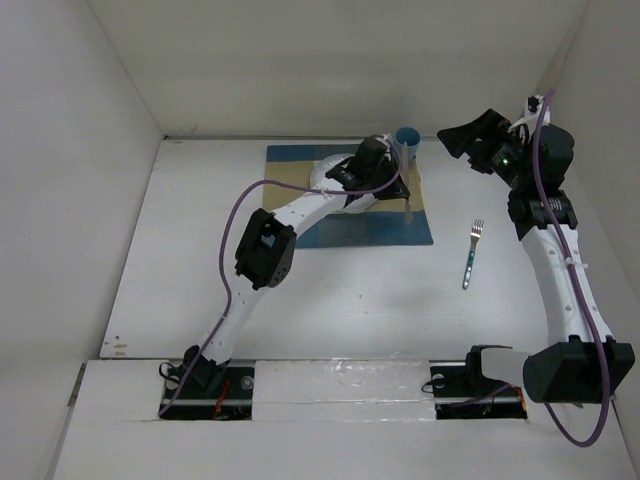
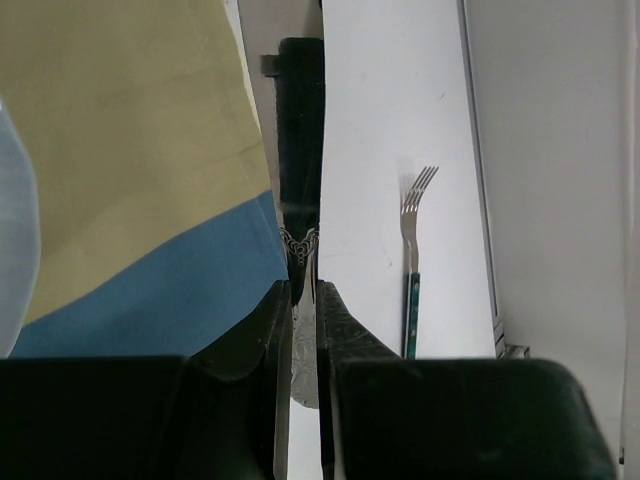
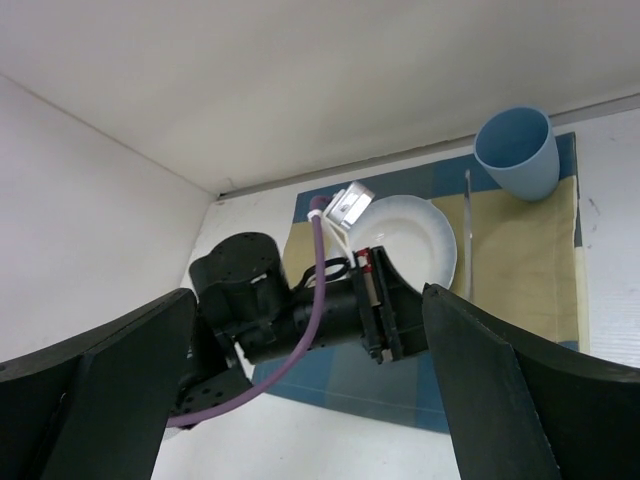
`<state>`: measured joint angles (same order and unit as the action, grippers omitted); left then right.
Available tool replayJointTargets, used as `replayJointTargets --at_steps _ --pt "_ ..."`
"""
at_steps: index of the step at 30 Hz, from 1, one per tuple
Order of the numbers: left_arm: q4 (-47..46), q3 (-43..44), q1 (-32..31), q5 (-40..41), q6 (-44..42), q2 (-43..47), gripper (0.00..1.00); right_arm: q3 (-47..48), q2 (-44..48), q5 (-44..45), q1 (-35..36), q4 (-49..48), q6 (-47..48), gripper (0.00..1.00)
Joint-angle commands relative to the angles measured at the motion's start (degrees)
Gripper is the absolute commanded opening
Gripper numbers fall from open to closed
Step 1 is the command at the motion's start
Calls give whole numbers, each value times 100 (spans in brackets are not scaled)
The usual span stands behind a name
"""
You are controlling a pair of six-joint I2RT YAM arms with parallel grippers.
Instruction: Set the dinner table for one person
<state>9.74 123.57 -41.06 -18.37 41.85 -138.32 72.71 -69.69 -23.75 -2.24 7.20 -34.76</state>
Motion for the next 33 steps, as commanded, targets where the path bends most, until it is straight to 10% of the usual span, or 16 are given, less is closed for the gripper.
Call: replayJointTargets --at_steps 1,33 --pt "-411 658 10 -176 297 -282 0 297 140 46 -31 -52 -22 100" --pt "-1317 1038 10 -326 1089 -1434 0 138 412 -69 -84 1 -22 100"
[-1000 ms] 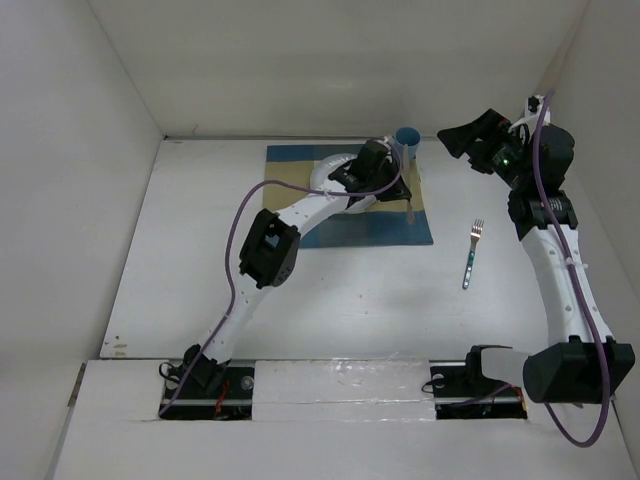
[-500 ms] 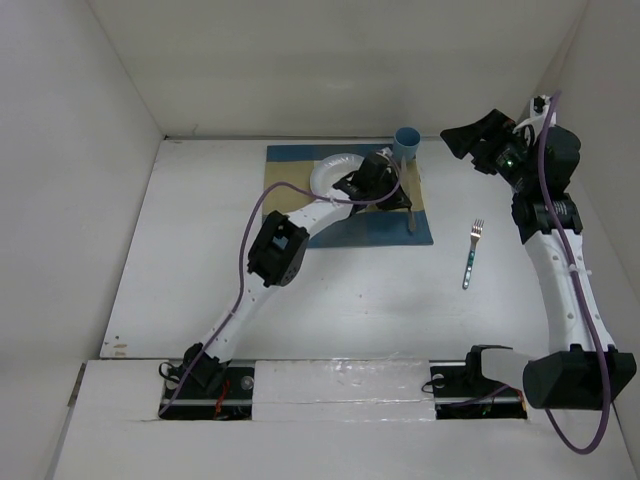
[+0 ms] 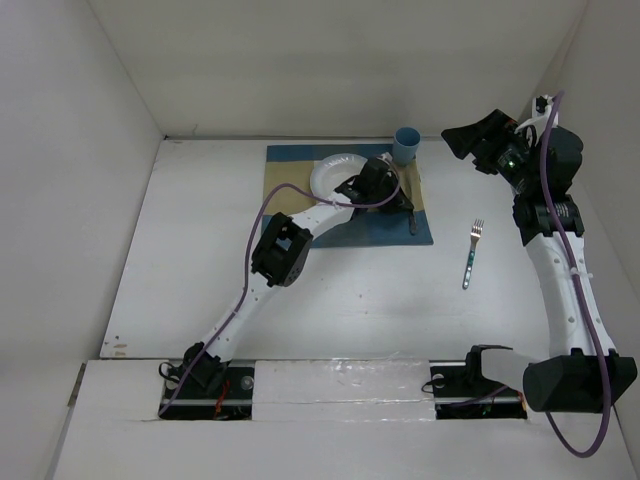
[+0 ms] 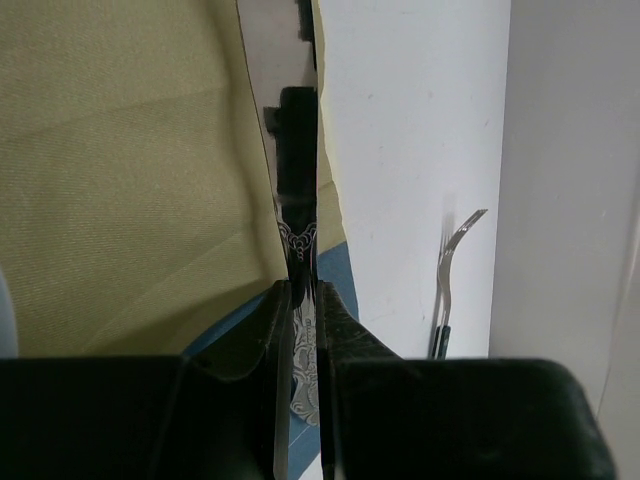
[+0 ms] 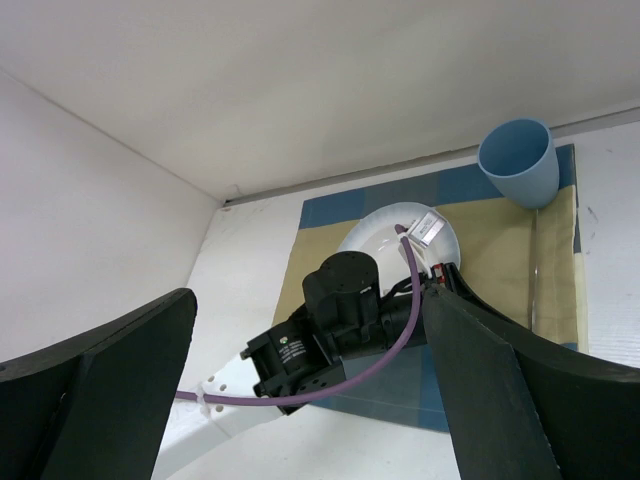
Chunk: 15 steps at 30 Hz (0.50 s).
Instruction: Set the dinner table for one person
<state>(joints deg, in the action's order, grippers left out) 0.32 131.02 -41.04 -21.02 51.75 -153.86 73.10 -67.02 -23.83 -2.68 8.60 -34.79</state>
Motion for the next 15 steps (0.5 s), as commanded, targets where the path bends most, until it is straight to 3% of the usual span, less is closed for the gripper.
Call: replayJointTargets --at_steps 1,15 --pt "-374 214 8 -61 99 120 0 99 94 -60 -40 -139 -20 100" --pt "-322 82 8 -8 319 67 0 99 93 -113 -40 -139 -20 100"
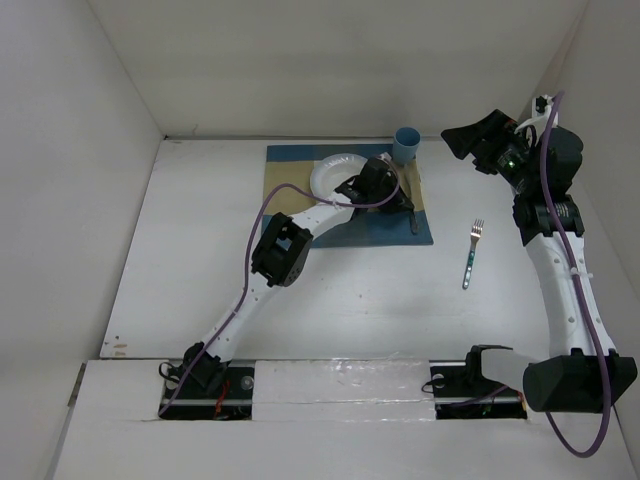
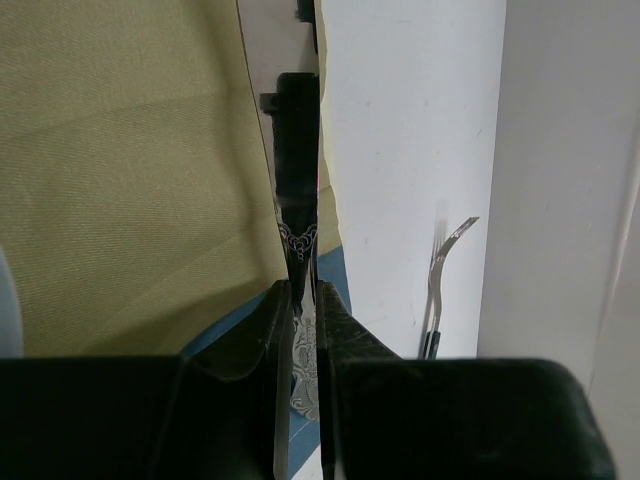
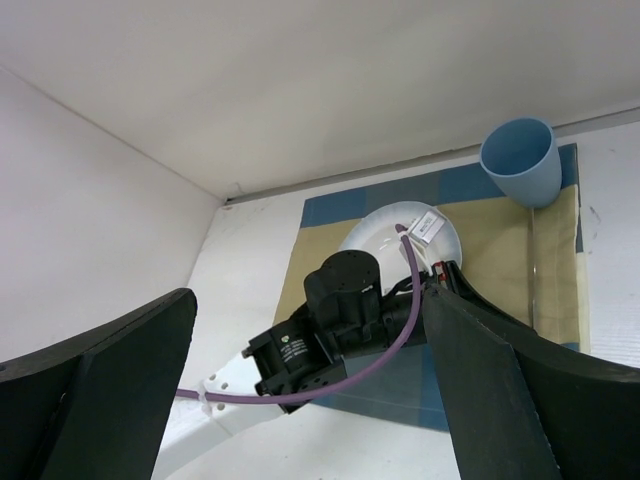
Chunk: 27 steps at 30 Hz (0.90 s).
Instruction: Set the dinner table for one person
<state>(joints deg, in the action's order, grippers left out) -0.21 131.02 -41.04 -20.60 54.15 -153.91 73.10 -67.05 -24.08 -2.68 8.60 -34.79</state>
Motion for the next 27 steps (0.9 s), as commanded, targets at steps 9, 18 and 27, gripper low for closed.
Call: replayJointTargets --at_steps 9,18,27 --pt "-278 29 8 -172 78 71 0 99 43 -89 -40 -192 -20 100" --pt "-217 -77 8 -234 25 194 10 99 43 -89 -40 -192 -20 100" --pt "-287 -428 8 -164 148 379 20 99 43 -141 -40 -192 -20 100"
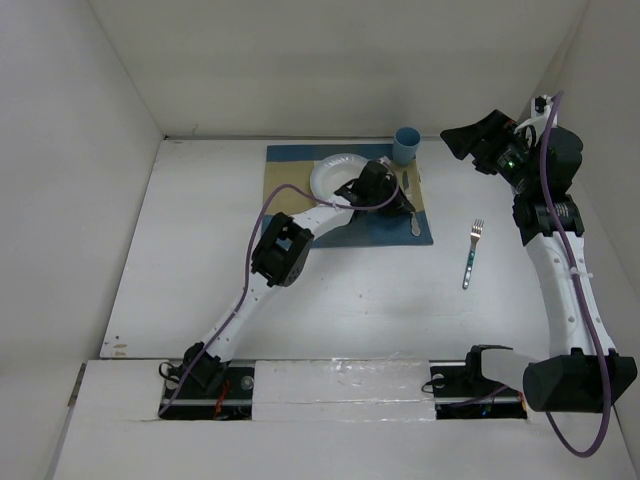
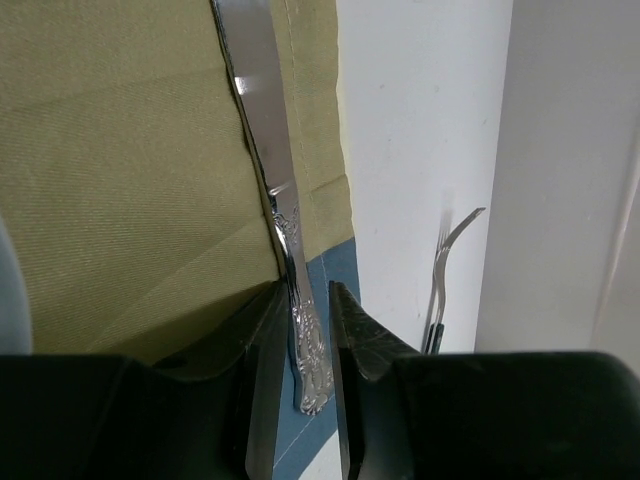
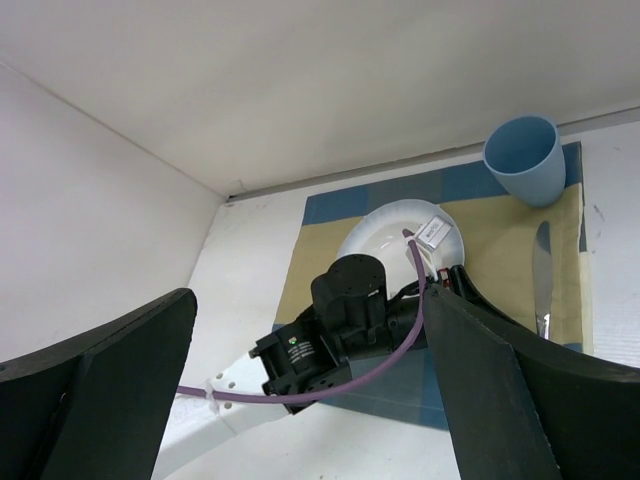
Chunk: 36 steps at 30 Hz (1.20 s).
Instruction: Set the dinner table for one person
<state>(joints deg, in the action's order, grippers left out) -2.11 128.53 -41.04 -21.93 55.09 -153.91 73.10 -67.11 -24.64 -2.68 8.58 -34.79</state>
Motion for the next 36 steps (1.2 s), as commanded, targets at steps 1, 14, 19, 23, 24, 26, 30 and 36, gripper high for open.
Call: replayJointTargets --at_steps 1,14,19,23,24,26,30,36 --pt "-97 -179 8 -30 54 379 20 99 49 -84 -40 -190 -20 100" --pt "-18 -1812 -98 416 -587 2609 73 109 -372 1259 -259 786 464 100" --pt "895 -2928 -98 1409 -904 4136 100 -585 -600 2075 -497 909 113 100" --pt "1677 -3834 -98 2254 -851 5147 100 -1209 -724 2849 -638 1014 -98 100" --pt "1783 -4210 -98 2438 -851 5351 100 -1411 -855 2964 -638 1014 -99 100" --pt "1968 -4616 -98 2501 -851 5921 100 -1588 -1005 3131 -638 1014 -99 100" --pt "2214 -5530 156 2694 -912 6879 100 -1720 -1760 2808 -752 1022 -99 97" --pt "2337 -6665 746 2887 -1158 8120 100 -1632 -2588 3069 -805 1488 183 95"
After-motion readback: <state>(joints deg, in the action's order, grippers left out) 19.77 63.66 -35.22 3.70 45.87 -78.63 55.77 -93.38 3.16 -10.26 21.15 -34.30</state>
